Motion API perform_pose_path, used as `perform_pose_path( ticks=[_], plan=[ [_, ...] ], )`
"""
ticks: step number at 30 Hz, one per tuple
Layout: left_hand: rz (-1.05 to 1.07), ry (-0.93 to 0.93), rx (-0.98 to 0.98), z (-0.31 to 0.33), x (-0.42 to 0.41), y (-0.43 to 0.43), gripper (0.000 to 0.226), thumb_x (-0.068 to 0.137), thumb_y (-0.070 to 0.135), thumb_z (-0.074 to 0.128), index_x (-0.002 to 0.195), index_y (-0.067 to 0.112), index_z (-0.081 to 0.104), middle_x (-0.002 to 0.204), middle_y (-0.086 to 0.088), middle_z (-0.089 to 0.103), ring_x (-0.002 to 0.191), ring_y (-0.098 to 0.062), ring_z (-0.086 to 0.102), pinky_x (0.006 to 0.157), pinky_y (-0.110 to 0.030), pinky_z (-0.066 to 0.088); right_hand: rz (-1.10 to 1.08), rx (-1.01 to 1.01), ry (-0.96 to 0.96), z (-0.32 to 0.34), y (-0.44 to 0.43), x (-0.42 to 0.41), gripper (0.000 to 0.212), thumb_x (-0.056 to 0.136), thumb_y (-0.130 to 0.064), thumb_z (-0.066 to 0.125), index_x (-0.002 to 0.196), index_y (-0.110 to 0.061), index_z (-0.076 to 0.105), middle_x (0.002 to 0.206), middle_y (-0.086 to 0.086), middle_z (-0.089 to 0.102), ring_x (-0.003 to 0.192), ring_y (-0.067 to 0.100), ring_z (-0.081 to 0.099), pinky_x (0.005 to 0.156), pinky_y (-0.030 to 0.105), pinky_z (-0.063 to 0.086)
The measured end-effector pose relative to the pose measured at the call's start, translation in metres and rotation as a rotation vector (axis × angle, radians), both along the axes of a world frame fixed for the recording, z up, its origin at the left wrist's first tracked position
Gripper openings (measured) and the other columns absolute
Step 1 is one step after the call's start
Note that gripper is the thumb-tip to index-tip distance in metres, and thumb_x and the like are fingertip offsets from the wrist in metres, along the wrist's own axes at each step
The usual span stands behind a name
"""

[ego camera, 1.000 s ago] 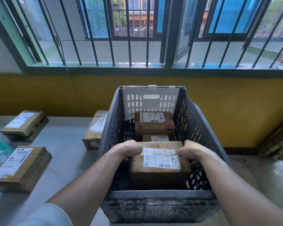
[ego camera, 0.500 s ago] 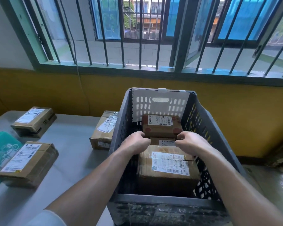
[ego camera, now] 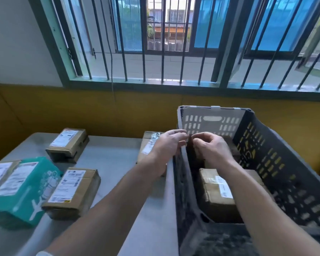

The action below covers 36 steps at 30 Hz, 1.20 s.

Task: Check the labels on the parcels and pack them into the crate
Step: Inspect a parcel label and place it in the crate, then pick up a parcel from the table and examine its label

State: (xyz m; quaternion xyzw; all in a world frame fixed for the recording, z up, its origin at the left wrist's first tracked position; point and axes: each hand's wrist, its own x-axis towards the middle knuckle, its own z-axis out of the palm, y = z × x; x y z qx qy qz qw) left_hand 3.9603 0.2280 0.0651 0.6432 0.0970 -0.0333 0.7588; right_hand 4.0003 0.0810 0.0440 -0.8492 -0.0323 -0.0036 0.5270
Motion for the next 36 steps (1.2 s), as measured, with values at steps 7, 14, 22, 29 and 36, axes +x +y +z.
perform_pose_path(
  ticks=[7,14,22,29,36],
  plan=[
    [0.082,0.044,0.068,-0.009,-0.03,0.102,0.019,0.102,0.014,0.055,0.117,0.015,0.067,0.108,-0.003,0.071,0.089,-0.01,0.064,0.075,-0.021,0.044,0.065,0.038,-0.012,0.0,0.103,-0.023,0.013,0.093,-0.025,0.063,0.092,-0.033,0.072,0.1,-0.007,0.075,0.097,0.012,0.069,0.092,0.035,0.056],
    [0.2,0.124,0.184,-0.044,-0.039,0.173,0.014,0.103,0.02,0.055,0.106,0.022,0.069,0.116,-0.002,0.073,0.103,-0.014,0.067,0.083,-0.025,0.047,0.194,-0.02,0.083,-0.023,0.172,-0.015,0.018,0.093,-0.024,0.062,0.106,-0.027,0.074,0.107,-0.003,0.075,0.103,0.016,0.069,0.091,0.038,0.057],
    [0.381,0.255,0.259,-0.078,-0.055,0.247,0.022,0.104,0.021,0.055,0.123,0.014,0.067,0.122,-0.004,0.069,0.102,-0.014,0.064,0.07,-0.018,0.045,0.35,-0.081,0.223,-0.064,0.245,-0.006,0.023,0.092,-0.023,0.064,0.112,-0.02,0.074,0.111,0.001,0.075,0.108,0.018,0.069,0.099,0.041,0.054],
    [0.388,0.38,0.304,-0.114,-0.062,0.317,0.027,0.103,0.027,0.056,0.129,0.022,0.062,0.126,-0.005,0.066,0.119,-0.025,0.061,0.104,-0.046,0.051,0.358,-0.143,0.339,-0.094,0.298,-0.015,0.025,0.09,-0.028,0.064,0.113,-0.024,0.073,0.109,-0.005,0.073,0.104,0.015,0.067,0.093,0.033,0.054],
    [0.28,0.479,0.321,-0.14,-0.06,0.376,0.054,0.1,0.027,0.061,0.15,0.021,0.042,0.109,0.003,0.066,0.077,-0.007,0.064,0.049,-0.019,0.05,0.239,-0.265,0.523,-0.128,0.351,-0.039,0.05,0.091,-0.029,0.06,0.139,-0.018,0.055,0.139,0.005,0.061,0.125,0.023,0.057,0.106,0.036,0.045]
  ],
)
